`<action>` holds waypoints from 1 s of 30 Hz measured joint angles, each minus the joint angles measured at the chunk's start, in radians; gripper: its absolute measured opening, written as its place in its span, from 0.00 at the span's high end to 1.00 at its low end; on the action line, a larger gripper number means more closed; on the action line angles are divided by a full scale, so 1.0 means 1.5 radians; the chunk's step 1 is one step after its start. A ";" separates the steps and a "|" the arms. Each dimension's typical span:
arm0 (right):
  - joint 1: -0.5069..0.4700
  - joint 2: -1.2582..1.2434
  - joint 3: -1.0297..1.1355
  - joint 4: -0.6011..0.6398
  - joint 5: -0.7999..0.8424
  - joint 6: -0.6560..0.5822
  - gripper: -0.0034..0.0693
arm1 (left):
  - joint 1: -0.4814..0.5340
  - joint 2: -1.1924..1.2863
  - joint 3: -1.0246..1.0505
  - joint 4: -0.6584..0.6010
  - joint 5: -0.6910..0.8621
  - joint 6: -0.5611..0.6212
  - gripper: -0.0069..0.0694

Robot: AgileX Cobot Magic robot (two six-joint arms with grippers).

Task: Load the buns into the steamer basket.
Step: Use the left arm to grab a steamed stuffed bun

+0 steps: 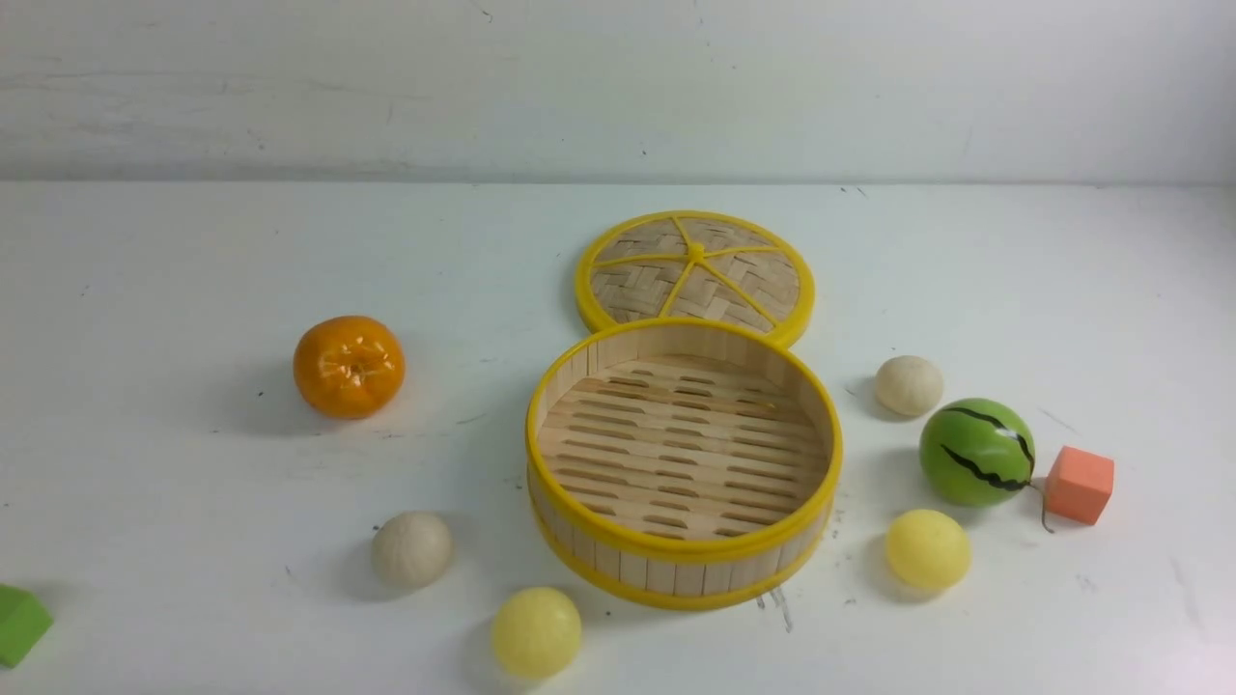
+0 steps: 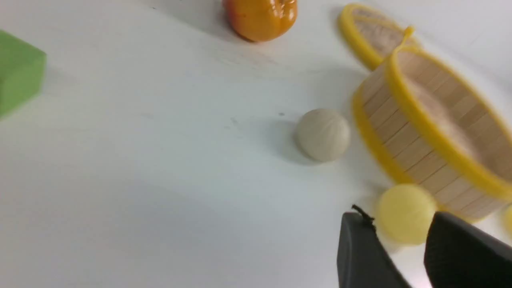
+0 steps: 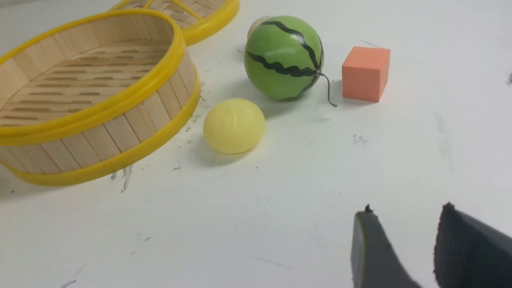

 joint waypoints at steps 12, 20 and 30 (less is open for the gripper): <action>0.000 0.000 0.000 0.000 0.000 0.000 0.62 | 0.000 0.000 -0.049 -0.259 -0.098 -0.070 0.67; 0.000 0.000 0.000 0.000 0.000 0.000 0.62 | 0.000 0.094 -0.265 -0.260 0.163 0.085 0.93; 0.000 0.000 0.000 0.000 0.000 0.000 0.62 | 0.000 0.572 -0.466 -0.085 0.454 0.238 0.93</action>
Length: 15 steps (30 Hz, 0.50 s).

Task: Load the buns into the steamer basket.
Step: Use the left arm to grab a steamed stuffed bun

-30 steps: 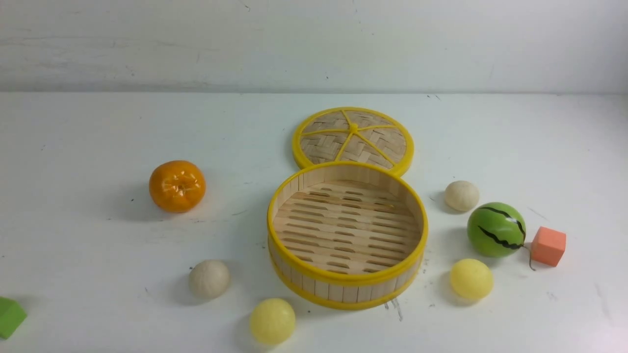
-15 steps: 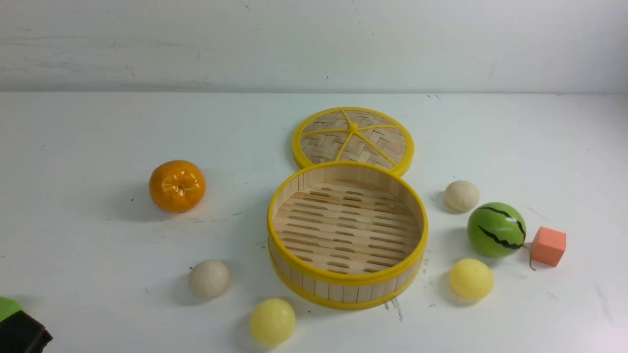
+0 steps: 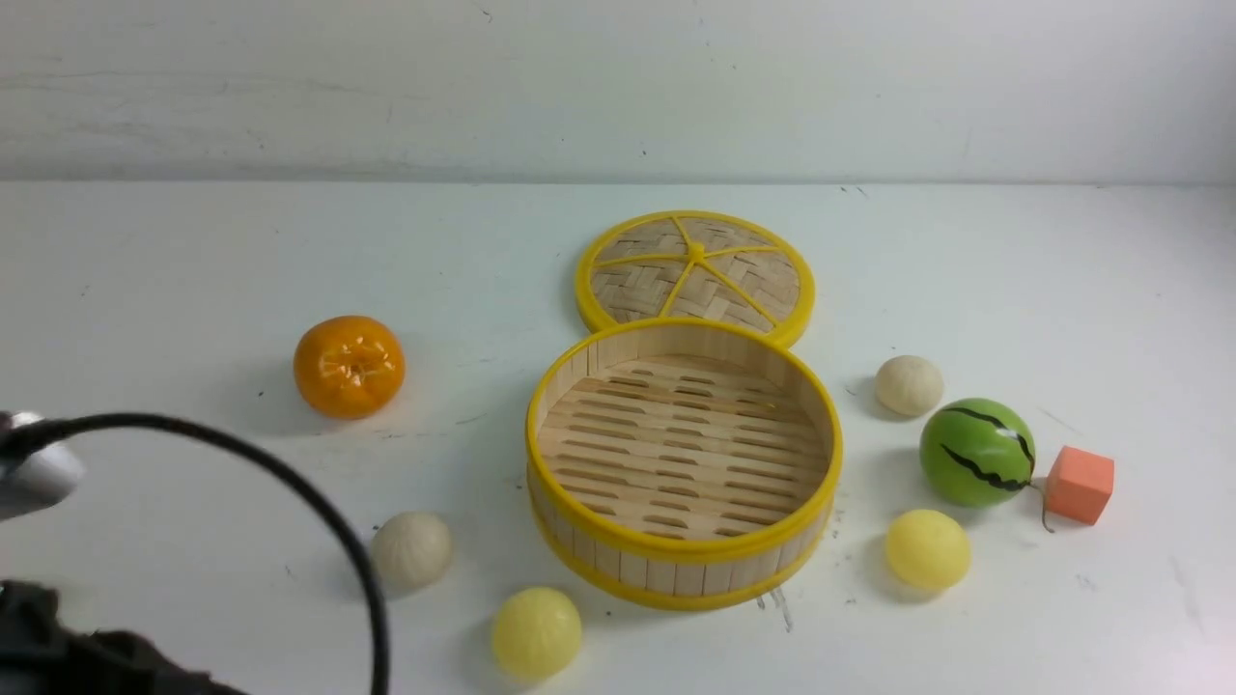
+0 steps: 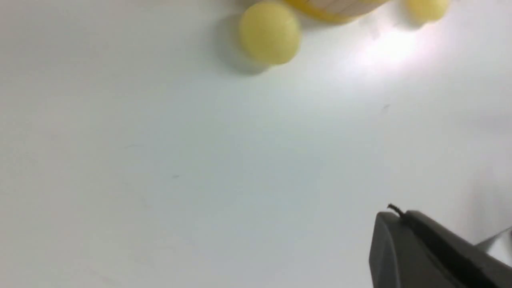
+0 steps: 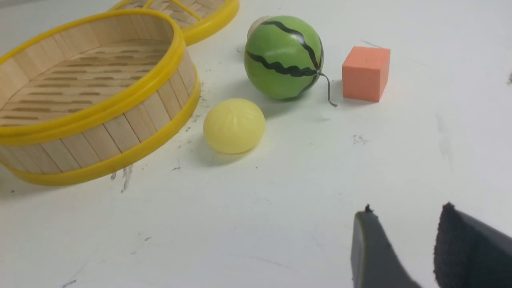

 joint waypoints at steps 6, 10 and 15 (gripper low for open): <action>0.000 0.000 0.000 0.000 0.000 0.000 0.62 | -0.100 0.236 -0.093 0.015 -0.044 0.026 0.93; 0.000 0.000 0.000 0.000 0.000 0.000 0.62 | -0.249 0.294 -0.151 0.047 -0.086 -0.015 0.93; 0.000 0.000 0.000 0.000 0.000 0.000 0.62 | -0.372 0.355 -0.223 0.151 -0.093 -0.119 0.93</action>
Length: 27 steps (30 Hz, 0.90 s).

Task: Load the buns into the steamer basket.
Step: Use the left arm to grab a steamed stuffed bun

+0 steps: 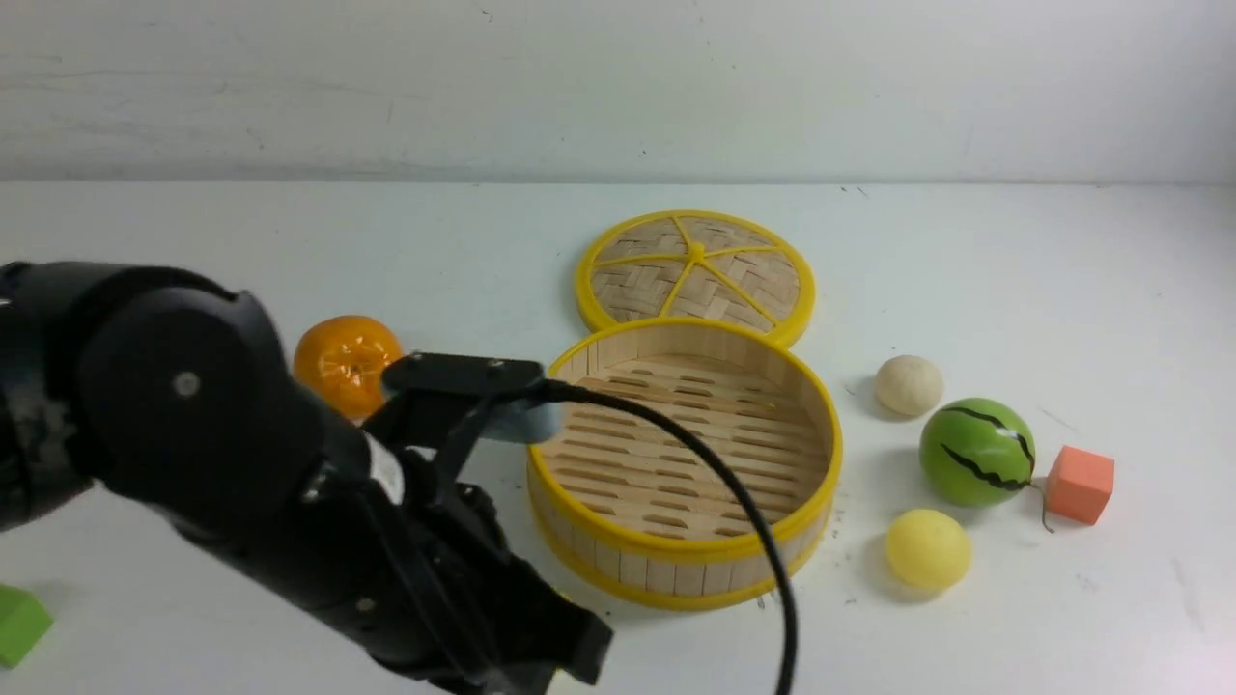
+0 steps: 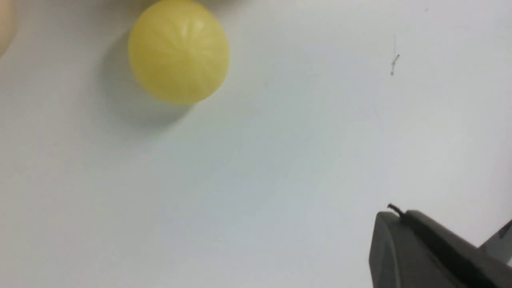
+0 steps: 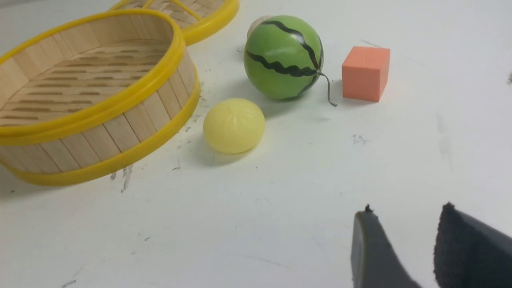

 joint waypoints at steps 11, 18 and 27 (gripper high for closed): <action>0.000 0.000 0.000 0.000 0.000 0.000 0.62 | -0.020 0.139 -0.087 0.140 0.055 -0.048 0.93; 0.000 0.000 0.000 0.000 0.000 0.000 0.62 | 0.048 0.185 -0.089 0.152 -0.012 -0.019 0.87; 0.000 0.000 0.000 0.000 0.000 0.000 0.62 | 0.049 0.222 -0.089 0.147 -0.072 0.013 0.56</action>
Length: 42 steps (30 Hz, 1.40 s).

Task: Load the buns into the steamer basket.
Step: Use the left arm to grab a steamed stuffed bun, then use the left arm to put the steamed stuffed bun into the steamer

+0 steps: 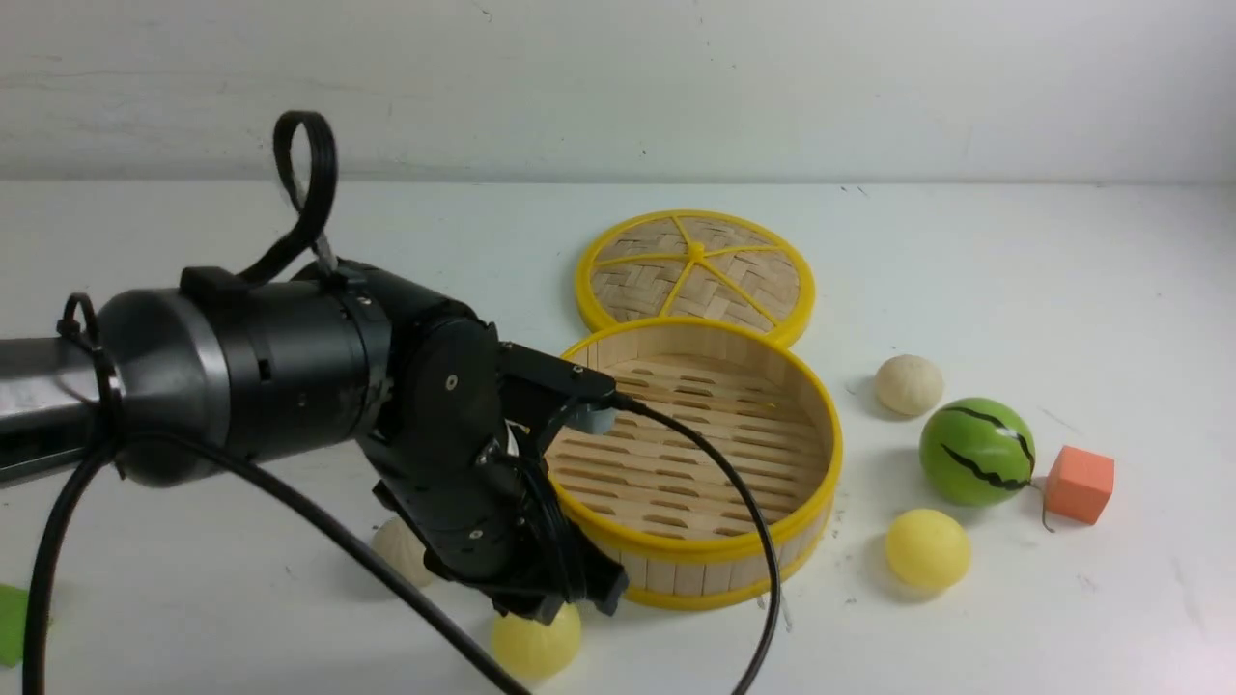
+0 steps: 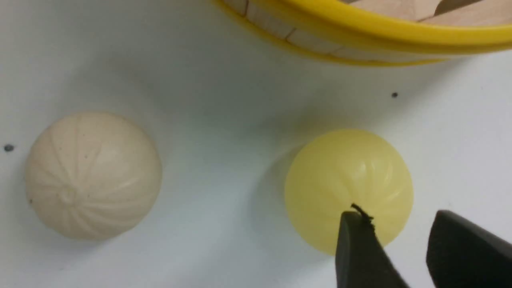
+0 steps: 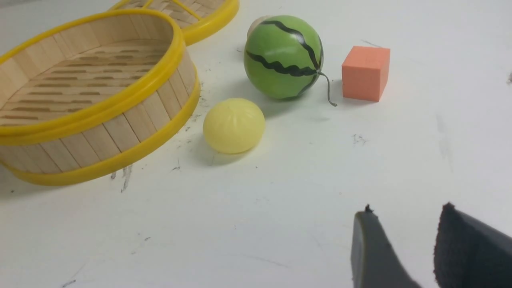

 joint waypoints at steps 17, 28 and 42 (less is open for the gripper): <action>0.000 0.000 0.000 0.000 0.000 0.000 0.62 | 0.000 0.057 -0.001 0.015 -0.056 0.002 0.70; 0.000 0.000 0.000 0.000 0.000 0.000 0.62 | 0.000 0.013 -0.087 0.027 0.129 0.006 0.93; 0.000 0.000 0.000 0.000 0.000 0.000 0.62 | -0.002 0.161 -0.333 -0.017 0.109 0.098 0.93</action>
